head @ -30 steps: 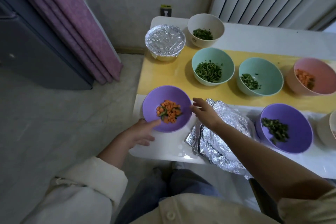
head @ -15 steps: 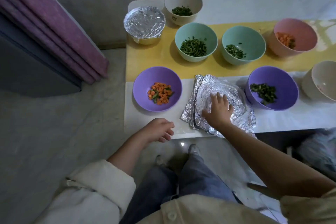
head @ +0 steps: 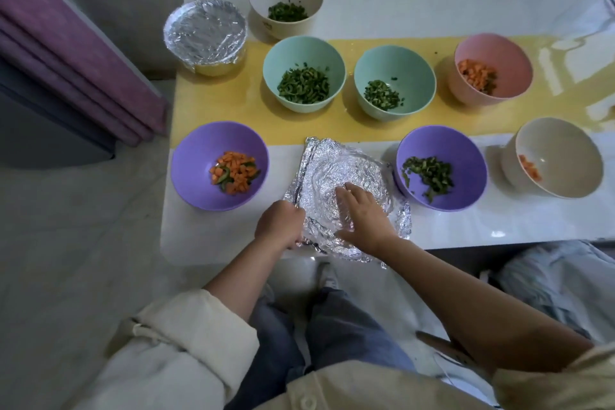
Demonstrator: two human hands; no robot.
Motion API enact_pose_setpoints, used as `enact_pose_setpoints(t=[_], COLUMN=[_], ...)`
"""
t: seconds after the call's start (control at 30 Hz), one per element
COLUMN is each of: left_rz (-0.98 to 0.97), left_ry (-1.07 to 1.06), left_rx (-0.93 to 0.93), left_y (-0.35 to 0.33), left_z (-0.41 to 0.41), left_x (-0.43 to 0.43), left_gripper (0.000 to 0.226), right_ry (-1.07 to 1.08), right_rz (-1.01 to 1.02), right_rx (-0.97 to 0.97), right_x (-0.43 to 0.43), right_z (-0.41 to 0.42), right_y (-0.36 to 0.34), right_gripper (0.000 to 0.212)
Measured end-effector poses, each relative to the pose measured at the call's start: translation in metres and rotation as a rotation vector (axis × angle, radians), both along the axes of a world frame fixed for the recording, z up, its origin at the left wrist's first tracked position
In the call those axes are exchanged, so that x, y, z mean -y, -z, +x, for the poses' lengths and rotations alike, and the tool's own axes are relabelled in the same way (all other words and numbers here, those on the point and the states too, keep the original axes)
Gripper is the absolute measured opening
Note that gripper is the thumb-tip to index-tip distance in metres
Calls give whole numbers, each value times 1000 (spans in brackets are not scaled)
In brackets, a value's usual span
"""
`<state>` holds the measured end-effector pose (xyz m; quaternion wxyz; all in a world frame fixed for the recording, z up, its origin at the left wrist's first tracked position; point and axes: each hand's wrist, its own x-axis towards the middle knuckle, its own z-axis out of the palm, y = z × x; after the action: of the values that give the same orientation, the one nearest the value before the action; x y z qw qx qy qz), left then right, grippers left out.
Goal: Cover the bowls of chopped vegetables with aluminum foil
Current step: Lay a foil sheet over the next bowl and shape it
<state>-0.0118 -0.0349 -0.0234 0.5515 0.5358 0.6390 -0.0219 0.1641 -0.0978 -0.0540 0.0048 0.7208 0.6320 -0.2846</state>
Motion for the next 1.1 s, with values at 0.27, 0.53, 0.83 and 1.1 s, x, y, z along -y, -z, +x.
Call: enact_pose_setpoints(t=[0.27, 0.53, 0.83, 1.1], left_rz=[142, 434, 730, 712], left_ry=[-120, -196, -417, -789], left_rx=[-19, -61, 54, 191], left_y=[7, -4, -42, -39], left_z=[24, 32, 22, -22], left_x=[3, -5, -27, -39], left_gripper=[25, 35, 35, 43], right_ry=[-85, -42, 237, 467], right_rz=[28, 243, 363, 135], right_rx=[-69, -243, -439, -723], right_x=[-6, -21, -62, -90], right_z=[12, 29, 32, 5], right_y=[-2, -19, -55, -60], right_gripper=[87, 62, 66, 27])
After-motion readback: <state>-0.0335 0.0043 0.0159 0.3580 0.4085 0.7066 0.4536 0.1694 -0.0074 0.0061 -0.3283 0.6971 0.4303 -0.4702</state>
